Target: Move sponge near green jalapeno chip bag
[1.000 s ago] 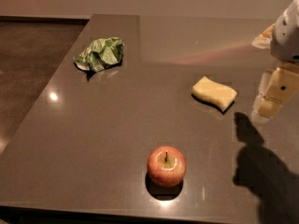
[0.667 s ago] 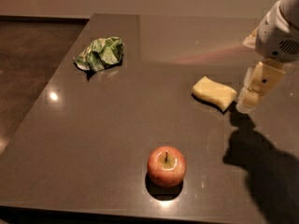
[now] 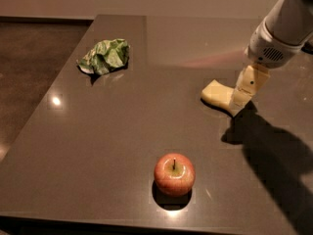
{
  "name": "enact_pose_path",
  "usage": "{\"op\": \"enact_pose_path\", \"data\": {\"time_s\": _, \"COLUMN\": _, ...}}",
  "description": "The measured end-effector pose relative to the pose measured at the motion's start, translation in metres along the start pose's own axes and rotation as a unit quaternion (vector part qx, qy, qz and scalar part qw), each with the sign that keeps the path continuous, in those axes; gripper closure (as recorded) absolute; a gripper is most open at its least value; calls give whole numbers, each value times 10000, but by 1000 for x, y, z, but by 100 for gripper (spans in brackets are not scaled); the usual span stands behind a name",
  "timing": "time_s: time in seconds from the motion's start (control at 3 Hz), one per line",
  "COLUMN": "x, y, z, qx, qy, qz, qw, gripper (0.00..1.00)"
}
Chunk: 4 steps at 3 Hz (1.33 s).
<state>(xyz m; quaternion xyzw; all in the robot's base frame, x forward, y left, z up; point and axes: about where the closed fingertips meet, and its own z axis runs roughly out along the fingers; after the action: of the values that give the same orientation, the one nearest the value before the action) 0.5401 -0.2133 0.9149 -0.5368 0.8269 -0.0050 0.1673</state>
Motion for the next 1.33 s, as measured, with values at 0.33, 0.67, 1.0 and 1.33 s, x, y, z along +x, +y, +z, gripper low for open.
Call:
{"op": "enact_pose_path", "data": {"time_s": 0.33, "x": 3, "y": -13, "z": 33, "qx": -80, "qy": 136, "qz": 227, "qw": 9996, "gripper": 0}}
{"op": "enact_pose_path", "data": {"time_s": 0.67, "x": 7, "y": -17, "z": 49, "qx": -135, "qy": 215, "qz": 310, "qw": 9992, "gripper": 0}}
{"op": "enact_pose_path", "data": {"time_s": 1.0, "x": 11, "y": -19, "z": 64, "qx": -191, "qy": 285, "qz": 385, "qw": 9987, "gripper": 0}}
{"op": "enact_pose_path", "data": {"time_s": 1.33, "x": 13, "y": -18, "z": 72, "qx": -232, "qy": 323, "qz": 419, "qw": 9983, "gripper": 0}}
